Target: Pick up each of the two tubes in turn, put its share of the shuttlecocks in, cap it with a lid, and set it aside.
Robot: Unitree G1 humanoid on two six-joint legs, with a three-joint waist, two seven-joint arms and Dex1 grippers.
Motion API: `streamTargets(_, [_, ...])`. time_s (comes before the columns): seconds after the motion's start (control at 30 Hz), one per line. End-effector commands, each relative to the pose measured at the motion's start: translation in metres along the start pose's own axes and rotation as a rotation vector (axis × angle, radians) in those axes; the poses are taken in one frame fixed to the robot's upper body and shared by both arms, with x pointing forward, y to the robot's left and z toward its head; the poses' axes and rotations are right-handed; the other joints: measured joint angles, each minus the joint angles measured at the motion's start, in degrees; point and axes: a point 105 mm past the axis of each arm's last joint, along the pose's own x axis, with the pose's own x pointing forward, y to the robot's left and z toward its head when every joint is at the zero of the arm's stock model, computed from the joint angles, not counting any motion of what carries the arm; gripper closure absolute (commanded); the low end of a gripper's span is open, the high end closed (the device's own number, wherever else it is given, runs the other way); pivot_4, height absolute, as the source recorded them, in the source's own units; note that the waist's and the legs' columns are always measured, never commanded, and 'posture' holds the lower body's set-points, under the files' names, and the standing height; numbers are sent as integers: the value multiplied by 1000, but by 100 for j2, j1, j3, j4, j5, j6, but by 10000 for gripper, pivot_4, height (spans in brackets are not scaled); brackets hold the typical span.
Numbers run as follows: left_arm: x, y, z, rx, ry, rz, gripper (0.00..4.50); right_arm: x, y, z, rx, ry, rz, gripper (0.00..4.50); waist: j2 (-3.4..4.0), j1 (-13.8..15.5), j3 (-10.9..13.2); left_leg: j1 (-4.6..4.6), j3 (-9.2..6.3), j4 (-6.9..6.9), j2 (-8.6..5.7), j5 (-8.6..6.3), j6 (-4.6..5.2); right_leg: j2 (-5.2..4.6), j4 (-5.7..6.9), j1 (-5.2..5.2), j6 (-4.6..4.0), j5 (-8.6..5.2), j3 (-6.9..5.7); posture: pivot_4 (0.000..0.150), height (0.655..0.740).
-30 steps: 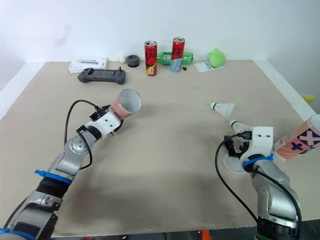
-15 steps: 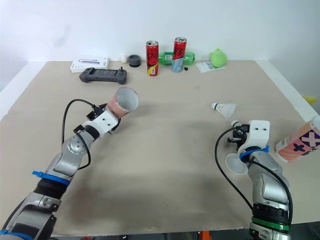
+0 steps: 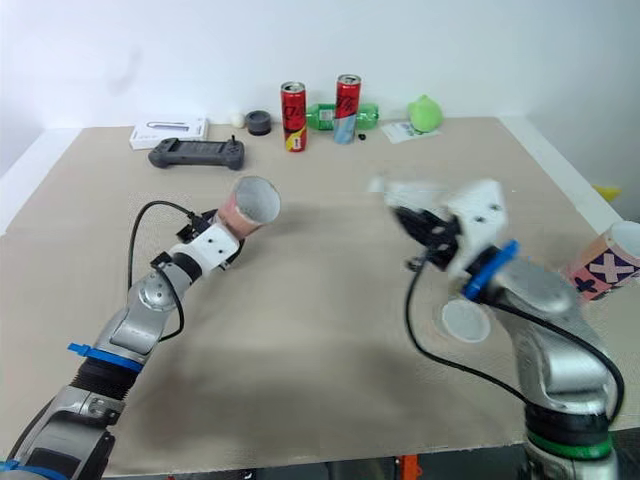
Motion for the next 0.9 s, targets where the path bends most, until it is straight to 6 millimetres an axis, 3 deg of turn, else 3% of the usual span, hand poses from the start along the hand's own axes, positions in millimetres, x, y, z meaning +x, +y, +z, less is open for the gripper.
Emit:
streamTargets(0.03, [4,9,10,10,-38,26,8923,35,24,10,-138,-10,188,44080,-2,-3,1,0,0,3,0,0,-1,-1,0,1,0,0,-2,1500,7400])
streamTargets(0.3, [-1,10,10,1,-35,44,8923,79,52,-8,-279,24,345,44080,-5,111,-1,-41,-3,-1,-3,-6,-1,-8,-9,-29,3,-12,-6,1500,7400])
streamTargets(0.43, [-6,12,6,-1,-18,56,8923,104,64,-1,-320,-17,372,44080,-4,112,-1,-37,-3,1,2,-4,-3,-1,-1,-34,-3,-7,-6,1500,7400])
streamTargets(0.53, [-7,12,7,-1,-16,59,8923,108,71,3,-324,-38,401,44080,-5,122,-1,-39,-4,2,2,-3,-5,-1,-1,-33,-2,-5,-8,1500,7400])
streamTargets(0.63, [-9,13,6,-2,-12,63,8923,106,74,11,-256,-86,411,36679,-5,135,-1,-41,-5,3,0,-3,-5,-6,-2,-31,0,-6,-10,1500,7400])
streamTargets(0.73, [-10,13,6,-3,-9,65,8923,101,70,17,-187,-115,385,22242,-5,133,-1,-42,-8,3,0,-3,-5,-5,-2,-31,0,-6,-11,1500,7400])
streamTargets(0.9, [-12,11,4,-8,-1,61,8923,61,7,9,-45,-125,25,736,-9,174,-3,-44,-21,4,-1,-3,-6,-10,-4,-20,-3,-8,-25,1500,7400])
